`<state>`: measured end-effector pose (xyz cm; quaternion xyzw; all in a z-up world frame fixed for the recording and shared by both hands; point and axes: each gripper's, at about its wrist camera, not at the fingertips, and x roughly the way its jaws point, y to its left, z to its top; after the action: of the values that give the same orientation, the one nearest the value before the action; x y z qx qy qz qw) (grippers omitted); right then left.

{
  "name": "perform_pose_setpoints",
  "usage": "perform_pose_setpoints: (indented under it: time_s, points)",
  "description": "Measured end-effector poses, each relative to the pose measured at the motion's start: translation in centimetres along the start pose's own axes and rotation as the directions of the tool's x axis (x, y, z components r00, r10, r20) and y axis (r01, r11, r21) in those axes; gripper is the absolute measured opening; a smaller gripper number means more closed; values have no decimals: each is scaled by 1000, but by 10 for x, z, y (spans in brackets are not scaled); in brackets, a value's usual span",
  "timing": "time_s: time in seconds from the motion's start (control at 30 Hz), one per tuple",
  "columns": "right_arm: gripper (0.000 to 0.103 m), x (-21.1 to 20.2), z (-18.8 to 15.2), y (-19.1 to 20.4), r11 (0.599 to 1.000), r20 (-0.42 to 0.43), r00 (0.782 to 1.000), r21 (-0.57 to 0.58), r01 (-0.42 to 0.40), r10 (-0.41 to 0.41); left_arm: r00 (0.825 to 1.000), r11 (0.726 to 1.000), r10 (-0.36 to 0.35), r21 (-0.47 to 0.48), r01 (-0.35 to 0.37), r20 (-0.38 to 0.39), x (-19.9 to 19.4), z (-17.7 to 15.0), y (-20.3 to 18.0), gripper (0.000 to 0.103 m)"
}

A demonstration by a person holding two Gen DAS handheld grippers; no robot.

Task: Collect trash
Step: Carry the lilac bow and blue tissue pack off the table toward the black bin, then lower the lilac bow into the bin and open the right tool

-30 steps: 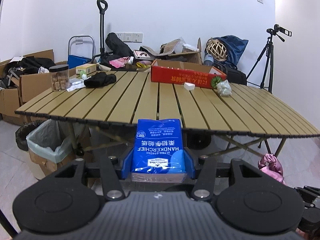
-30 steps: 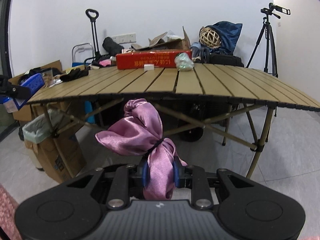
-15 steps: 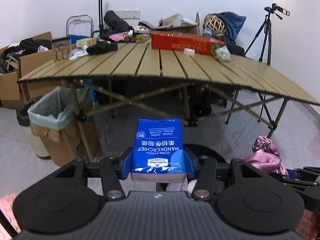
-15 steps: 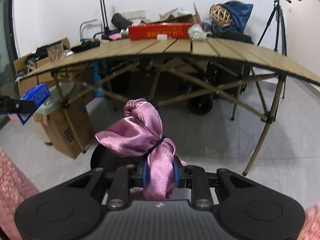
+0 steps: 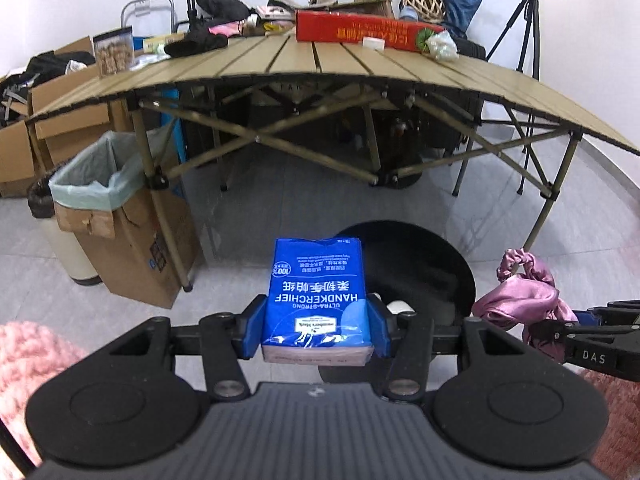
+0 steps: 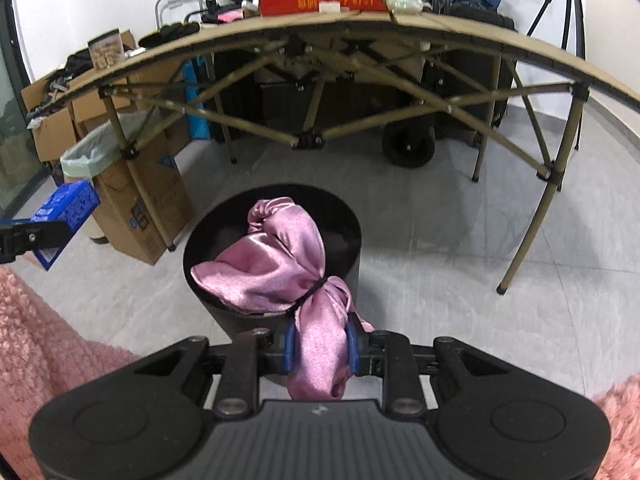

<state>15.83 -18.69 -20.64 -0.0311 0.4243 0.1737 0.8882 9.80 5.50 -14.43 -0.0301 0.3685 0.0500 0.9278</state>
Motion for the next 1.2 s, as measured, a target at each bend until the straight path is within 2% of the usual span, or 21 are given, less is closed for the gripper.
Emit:
perform_pose_setpoints:
  time_s: [0.43,0.77,1.2]
  points:
    - [23,25,-1,1,1000,-59,998,-11,-18,17,998,1000,0,-16,-1,-65,27,-1,4,52]
    - [24,51,19,7,997,-23,998,-51,-55,54,997,999,54,10,-53,-62,40,4,0,52]
    - [24,99,53,22,993,10,996,-77,-85,86,993,997,77,-14,-79,-92,59,13,5,52]
